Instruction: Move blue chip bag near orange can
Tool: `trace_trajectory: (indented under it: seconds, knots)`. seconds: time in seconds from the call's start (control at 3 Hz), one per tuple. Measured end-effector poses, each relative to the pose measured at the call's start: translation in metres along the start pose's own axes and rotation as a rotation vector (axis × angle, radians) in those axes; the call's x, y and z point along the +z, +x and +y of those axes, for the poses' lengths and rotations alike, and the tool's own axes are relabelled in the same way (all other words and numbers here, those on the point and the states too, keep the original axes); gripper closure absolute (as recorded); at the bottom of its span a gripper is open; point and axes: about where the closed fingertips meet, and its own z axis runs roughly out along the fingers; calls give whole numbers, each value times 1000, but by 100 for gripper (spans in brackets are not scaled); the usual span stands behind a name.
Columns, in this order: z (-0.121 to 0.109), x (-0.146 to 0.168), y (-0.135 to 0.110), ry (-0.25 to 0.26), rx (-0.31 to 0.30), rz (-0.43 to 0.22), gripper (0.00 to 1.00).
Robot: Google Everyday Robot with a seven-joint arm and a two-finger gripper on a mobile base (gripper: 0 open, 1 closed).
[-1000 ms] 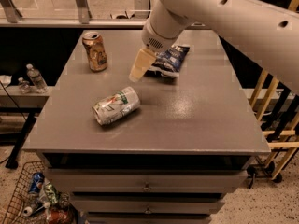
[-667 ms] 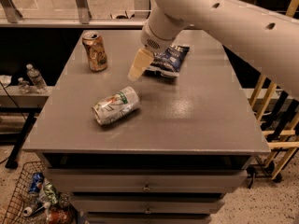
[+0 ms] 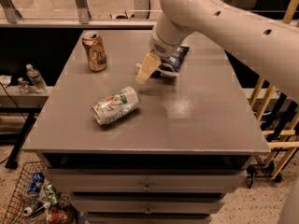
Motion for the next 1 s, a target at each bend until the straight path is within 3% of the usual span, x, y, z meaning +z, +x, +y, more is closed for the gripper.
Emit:
trace_trajectory:
  seconds: [0.33,1.0]
  knots:
    - [4,12,7,-16,-4,17,18]
    - [6,12,-5,-24,-11,-15,64]
